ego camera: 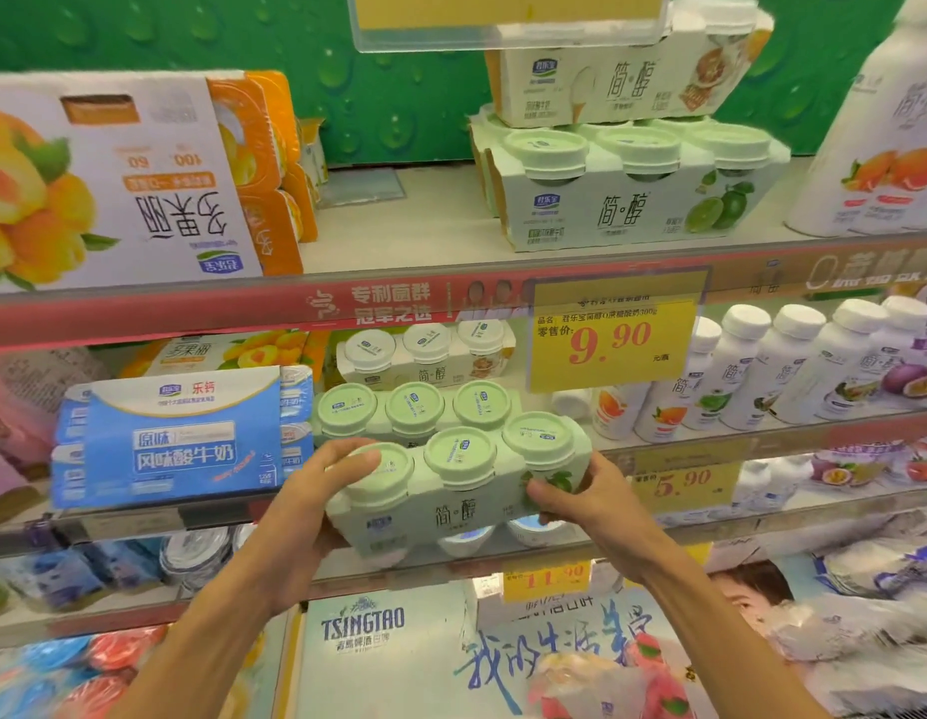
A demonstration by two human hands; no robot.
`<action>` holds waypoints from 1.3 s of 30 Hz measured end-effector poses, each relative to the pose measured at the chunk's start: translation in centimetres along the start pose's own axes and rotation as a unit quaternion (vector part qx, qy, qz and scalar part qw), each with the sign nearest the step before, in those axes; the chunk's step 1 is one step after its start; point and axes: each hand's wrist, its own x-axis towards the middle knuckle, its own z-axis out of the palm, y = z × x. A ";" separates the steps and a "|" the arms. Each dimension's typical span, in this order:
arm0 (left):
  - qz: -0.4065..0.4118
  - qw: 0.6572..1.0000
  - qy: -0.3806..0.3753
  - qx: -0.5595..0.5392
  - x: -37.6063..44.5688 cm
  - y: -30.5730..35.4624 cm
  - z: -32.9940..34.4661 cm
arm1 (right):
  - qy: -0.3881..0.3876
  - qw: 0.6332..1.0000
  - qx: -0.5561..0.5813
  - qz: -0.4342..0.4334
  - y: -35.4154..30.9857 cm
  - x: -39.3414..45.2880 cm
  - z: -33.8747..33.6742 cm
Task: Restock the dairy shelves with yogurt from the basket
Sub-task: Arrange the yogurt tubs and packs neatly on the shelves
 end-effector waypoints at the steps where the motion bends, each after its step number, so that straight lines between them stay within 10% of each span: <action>1: 0.033 0.999 0.019 0.027 0.3 -0.3 -0.2 | 0.011 1.000 -0.009 -0.008 0.2 0.0 0.2; 8: 0.262 0.859 0.067 0.435 3.5 -2.0 -1.7 | 0.073 0.991 -0.088 -0.067 1.5 0.6 0.9; 15: 0.290 0.751 0.109 0.583 4.7 -1.7 -1.5 | 0.096 0.984 -0.124 -0.083 1.6 1.6 0.7; 26: 0.316 0.688 0.139 0.638 5.8 -0.4 -2.0 | 0.098 0.977 -0.170 -0.083 1.3 3.3 0.8; 39: 0.265 0.692 0.063 0.669 7.3 1.1 -1.6 | 0.102 0.960 -0.250 -0.072 1.1 4.8 1.5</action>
